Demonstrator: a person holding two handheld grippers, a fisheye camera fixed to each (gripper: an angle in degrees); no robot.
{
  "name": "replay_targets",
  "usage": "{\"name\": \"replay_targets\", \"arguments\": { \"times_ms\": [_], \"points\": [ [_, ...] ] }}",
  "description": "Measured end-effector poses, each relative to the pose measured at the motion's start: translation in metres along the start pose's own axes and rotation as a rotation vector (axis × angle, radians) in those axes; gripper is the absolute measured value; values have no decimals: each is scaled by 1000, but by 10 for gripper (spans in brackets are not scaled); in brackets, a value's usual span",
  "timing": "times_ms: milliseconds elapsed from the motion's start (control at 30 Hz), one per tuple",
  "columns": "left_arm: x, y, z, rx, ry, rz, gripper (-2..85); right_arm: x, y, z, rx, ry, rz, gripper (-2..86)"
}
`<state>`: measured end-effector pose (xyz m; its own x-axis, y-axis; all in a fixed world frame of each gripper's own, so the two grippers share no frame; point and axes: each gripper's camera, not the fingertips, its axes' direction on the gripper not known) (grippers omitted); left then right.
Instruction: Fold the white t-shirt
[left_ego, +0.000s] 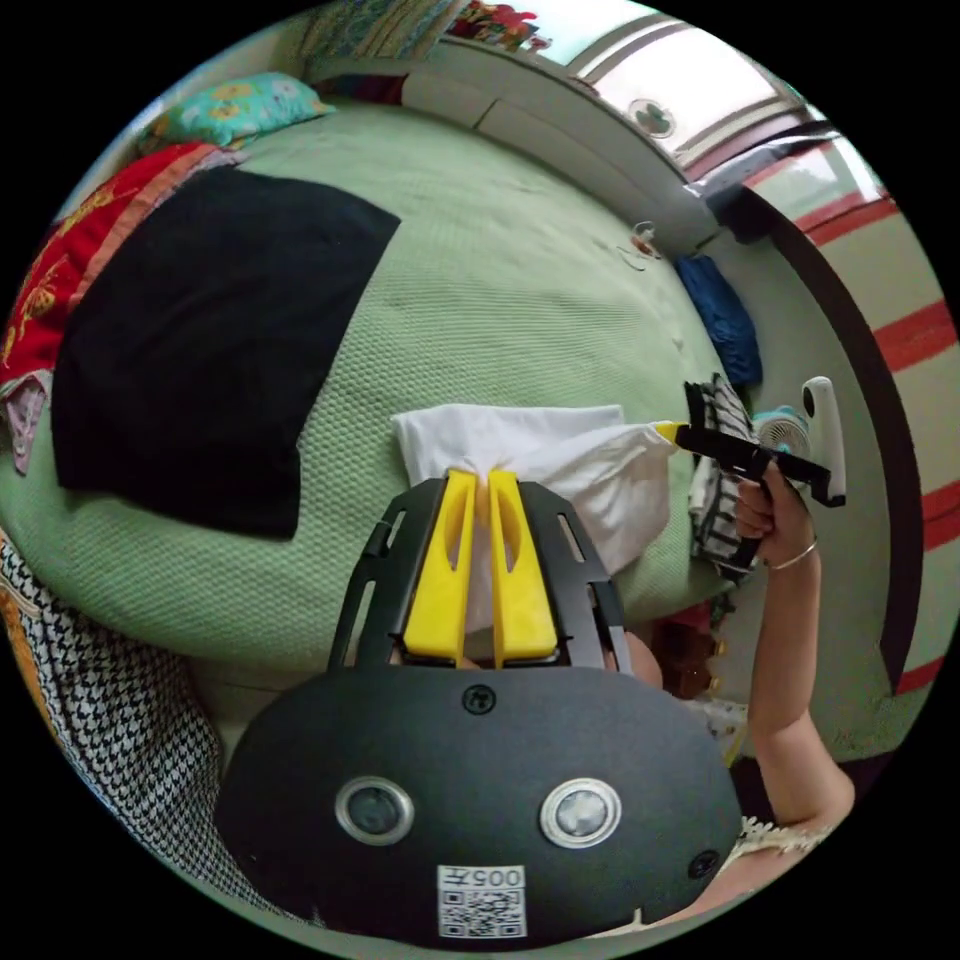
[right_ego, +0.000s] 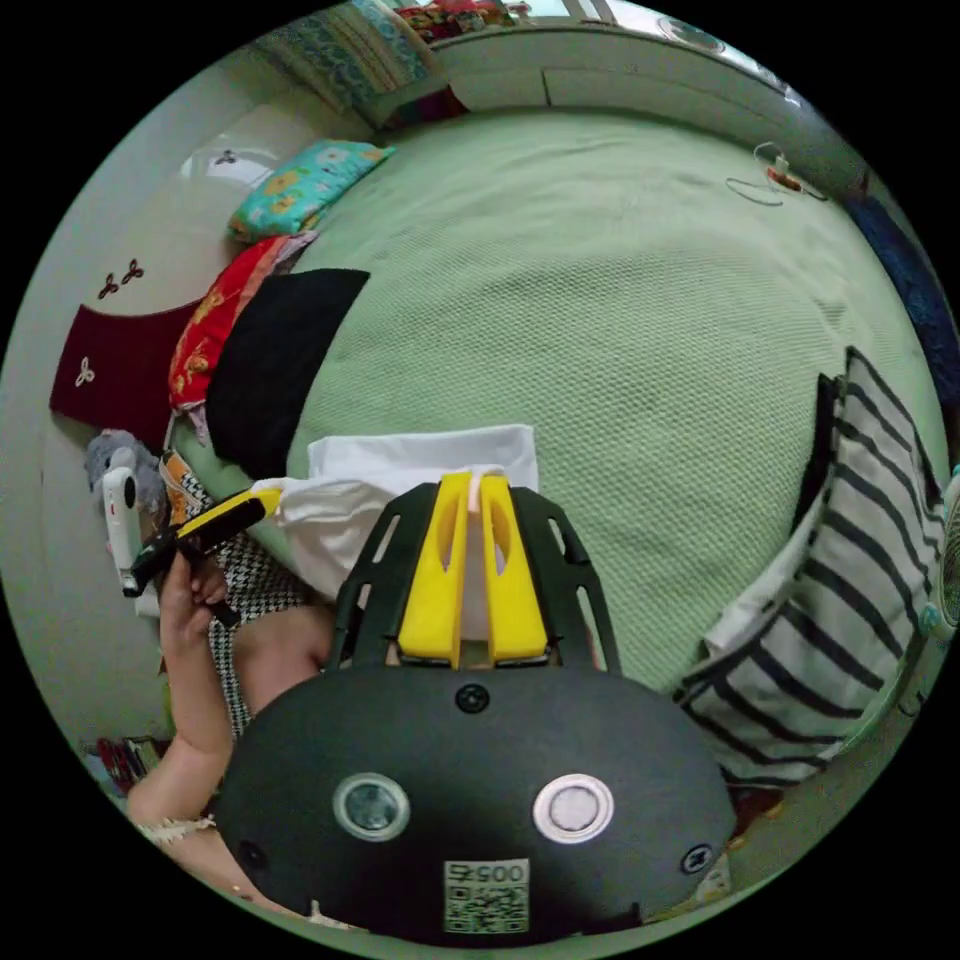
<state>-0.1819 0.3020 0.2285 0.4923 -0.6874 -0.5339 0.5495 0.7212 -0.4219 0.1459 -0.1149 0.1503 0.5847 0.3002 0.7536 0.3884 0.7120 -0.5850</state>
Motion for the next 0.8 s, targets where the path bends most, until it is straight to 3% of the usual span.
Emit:
{"name": "replay_targets", "arguments": {
  "times_ms": [133, 233, 467, 667, 800],
  "points": [
    [-19, -15, 7, 17, 63, -12, 39, 13, -34, 39, -43, 26, 49, -10],
    [-33, -16, -12, 72, 145, 5, 51, 20, -30, 26, 93, -55, 13, -6],
    [-40, -18, -66, 223, 82, 53, 97, 32, -14, 0, 220, -255, -75, 94],
    [9, -14, -31, 112, 84, 259, 91, 12, 17, -23, 376, -221, -181, 48],
    [22, -27, 13, -6, 18, 277, 85, -40, 40, 6, 270, -108, -407, -6]
  ]
}}
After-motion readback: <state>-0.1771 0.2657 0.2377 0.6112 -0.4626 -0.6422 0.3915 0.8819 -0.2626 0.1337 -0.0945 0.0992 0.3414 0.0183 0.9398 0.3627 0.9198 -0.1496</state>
